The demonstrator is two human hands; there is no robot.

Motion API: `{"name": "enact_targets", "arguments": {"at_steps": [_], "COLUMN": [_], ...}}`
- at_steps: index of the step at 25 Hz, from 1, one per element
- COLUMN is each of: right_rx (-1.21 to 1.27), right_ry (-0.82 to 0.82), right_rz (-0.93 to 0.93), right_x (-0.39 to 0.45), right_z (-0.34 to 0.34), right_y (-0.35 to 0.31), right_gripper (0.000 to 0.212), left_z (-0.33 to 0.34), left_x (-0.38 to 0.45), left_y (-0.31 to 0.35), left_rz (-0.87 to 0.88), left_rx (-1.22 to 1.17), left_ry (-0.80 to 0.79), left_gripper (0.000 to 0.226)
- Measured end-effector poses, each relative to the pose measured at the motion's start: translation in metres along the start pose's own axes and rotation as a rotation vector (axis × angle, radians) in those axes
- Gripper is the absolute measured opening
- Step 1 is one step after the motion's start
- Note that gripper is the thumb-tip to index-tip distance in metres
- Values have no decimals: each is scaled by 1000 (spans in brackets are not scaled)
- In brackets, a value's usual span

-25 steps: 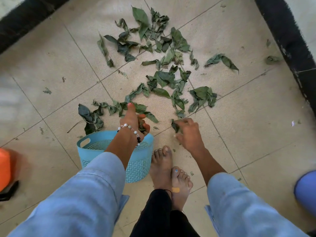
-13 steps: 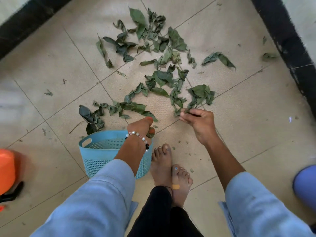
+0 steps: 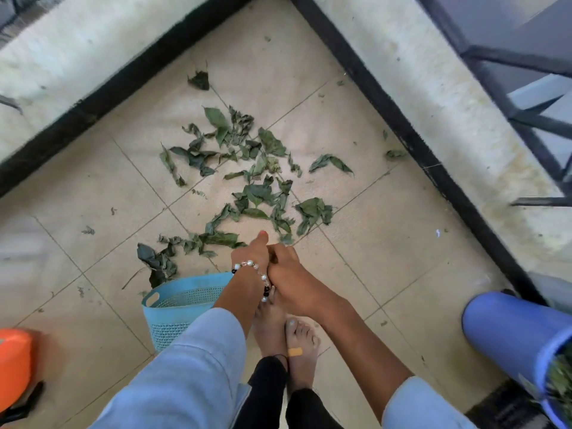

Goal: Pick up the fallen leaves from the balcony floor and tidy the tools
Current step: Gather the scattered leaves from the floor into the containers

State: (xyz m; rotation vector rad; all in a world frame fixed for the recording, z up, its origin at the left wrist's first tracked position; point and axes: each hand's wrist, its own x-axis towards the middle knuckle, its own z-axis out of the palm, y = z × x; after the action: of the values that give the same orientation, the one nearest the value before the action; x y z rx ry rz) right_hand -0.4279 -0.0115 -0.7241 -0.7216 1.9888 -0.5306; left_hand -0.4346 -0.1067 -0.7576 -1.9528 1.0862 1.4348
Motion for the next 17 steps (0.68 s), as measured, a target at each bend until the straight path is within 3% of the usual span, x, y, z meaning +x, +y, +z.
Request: {"name": "enact_targets", "arguments": {"at_steps": [2, 5, 8, 9, 11, 13, 15, 16, 17], "right_rx": [-75, -18, -89, -123, -76, 243, 672, 700, 545], "right_ry": [23, 293, 527, 497, 235, 100, 367, 527, 603], "right_rz": [-5, 170, 97, 32, -47, -45, 67, 214, 381], "right_x": [0, -14, -28, -28, -25, -17, -3, 10, 26], "right_z": [-31, -69, -84, -88, -104, -131, -158, -169, -177], "right_y": [17, 29, 50, 65, 98, 135, 181, 211, 243], "right_gripper": [33, 31, 32, 39, 59, 59, 47, 37, 29], "left_z": [11, 41, 74, 83, 101, 116, 129, 136, 142], "left_x": [-17, -51, -60, -56, -41, -21, -11, -5, 2], "left_y": [5, 20, 38, 45, 57, 65, 71, 74, 77], "left_rz": [-4, 29, 96, 113, 101, 85, 68, 39, 6], "left_rx": [-67, -131, -109, -98, -104, -143, -203, -229, -229], "left_ry": [-45, -143, -133, -105, -69, -30, -24, -8, 9], "left_gripper": [49, 38, 42, 46, 51, 46, 33, 38, 45]}}
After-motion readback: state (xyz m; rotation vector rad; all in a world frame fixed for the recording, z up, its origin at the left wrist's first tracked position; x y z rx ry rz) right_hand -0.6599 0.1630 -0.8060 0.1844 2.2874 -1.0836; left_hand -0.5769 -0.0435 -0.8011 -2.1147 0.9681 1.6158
